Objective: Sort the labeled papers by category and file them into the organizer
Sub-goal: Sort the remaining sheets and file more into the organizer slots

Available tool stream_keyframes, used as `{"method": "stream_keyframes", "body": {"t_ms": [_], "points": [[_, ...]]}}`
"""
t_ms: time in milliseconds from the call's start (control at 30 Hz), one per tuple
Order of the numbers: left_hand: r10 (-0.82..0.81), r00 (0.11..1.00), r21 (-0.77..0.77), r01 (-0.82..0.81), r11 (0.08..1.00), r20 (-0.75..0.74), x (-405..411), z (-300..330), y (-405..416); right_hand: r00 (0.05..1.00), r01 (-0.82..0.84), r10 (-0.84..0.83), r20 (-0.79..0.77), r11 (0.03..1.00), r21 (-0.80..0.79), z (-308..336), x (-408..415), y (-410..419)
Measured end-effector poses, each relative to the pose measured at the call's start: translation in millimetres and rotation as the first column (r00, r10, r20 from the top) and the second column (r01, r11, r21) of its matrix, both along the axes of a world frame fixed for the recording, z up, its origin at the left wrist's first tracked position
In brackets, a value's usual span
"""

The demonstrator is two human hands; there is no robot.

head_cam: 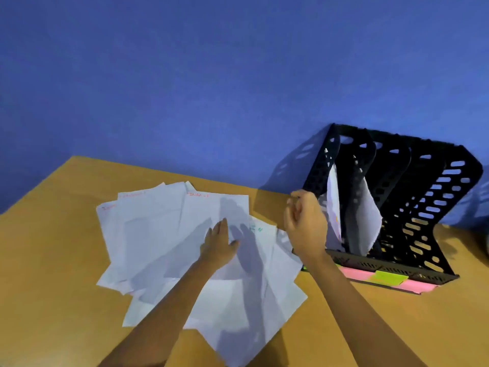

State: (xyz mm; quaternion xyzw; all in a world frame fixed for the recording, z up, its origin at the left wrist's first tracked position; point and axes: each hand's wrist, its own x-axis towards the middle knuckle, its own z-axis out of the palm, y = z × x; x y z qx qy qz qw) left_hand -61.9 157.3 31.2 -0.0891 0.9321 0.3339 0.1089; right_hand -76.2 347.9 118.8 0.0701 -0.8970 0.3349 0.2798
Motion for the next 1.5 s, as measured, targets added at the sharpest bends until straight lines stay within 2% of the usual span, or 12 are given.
{"method": "stream_keyframes", "body": {"t_ms": [100,233,333,500,633,733,833,933,1000,1133,1300,1500], "points": [[0.16,0.983,-0.145,-0.146,0.979,0.087,7.2,-10.4,-47.9,0.962,-0.092,0.082,0.259,0.995,0.028,-41.7,-9.2,-41.0],[0.335,0.939,-0.03,-0.334,0.942,0.075,17.6,-19.5,-86.0,0.784,-0.098,0.077,0.616,0.995,0.001,-95.8,-17.5,-64.7],[0.387,0.919,0.089,-0.392,0.916,0.073,14.3,-25.1,-106.7,0.634,0.017,0.031,0.772,0.998,-0.053,-118.2,-24.1,-77.9],[0.366,0.914,0.388,-0.406,0.827,0.177,7.6,-27.6,-116.9,0.622,0.23,0.043,0.782,0.944,-0.235,-128.5,-27.9,-83.3],[0.274,0.954,0.386,-0.298,0.873,0.118,1.6,-31.9,-124.9,0.693,0.161,0.016,0.72,0.971,-0.176,-121.9,-33.2,-91.6],[0.231,0.971,0.386,-0.238,0.891,0.067,-2.3,-31.5,-140.1,0.811,0.15,-0.075,0.58,0.985,-0.083,-114.8,-38.2,-103.7],[0.316,0.948,0.418,-0.272,0.867,-0.039,-4.8,-26.8,-161.8,0.852,0.16,-0.092,0.516,0.983,-0.088,-106.5,-43.0,-117.3],[0.521,0.842,0.296,-0.467,0.833,-0.141,-9.0,-28.3,-194.9,0.814,0.109,-0.009,0.581,0.984,-0.138,-106.7,-49.0,-130.9],[0.66,0.738,0.147,-0.644,0.751,-0.139,-9.8,-31.0,-218.4,0.744,0.065,0.065,0.665,0.984,-0.169,-107.9,-48.6,-142.2],[0.826,0.562,0.154,-0.813,0.562,-0.051,-9.1,-34.2,-255.9,0.61,0.049,0.163,0.776,0.969,-0.243,-119.0,-43.0,-163.6],[0.848,0.529,0.463,-0.741,0.487,-0.045,-11.2,-38.1,-269.8,0.547,0.196,0.185,0.817,0.92,-0.34,-130.0,-35.5,-173.8],[0.765,0.64,0.521,-0.632,0.573,-0.065,-11.9,-46.9,-274.4,0.575,0.189,0.153,0.804,0.931,-0.313,-131.6,-32.2,-177.8]]}}
